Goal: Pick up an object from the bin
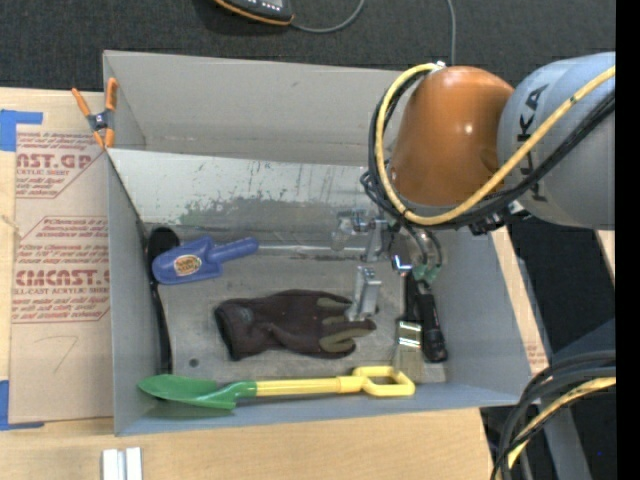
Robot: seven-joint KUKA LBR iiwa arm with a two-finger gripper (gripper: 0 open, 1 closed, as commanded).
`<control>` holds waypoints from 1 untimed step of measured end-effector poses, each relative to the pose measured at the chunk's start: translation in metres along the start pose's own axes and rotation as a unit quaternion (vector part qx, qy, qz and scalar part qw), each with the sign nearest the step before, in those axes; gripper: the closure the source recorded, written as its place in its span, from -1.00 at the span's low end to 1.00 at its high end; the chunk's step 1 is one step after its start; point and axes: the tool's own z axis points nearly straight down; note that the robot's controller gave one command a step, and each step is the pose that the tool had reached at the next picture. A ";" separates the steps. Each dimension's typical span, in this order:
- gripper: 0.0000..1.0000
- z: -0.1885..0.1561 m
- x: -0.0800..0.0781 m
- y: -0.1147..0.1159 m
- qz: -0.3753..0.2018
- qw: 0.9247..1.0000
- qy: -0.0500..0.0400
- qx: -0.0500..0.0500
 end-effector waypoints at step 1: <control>-1.00 0.000 0.000 0.000 0.000 1.000 0.000 0.000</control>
Offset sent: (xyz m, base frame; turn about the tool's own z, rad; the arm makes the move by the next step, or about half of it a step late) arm 0.0093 0.0252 -0.0902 -0.1034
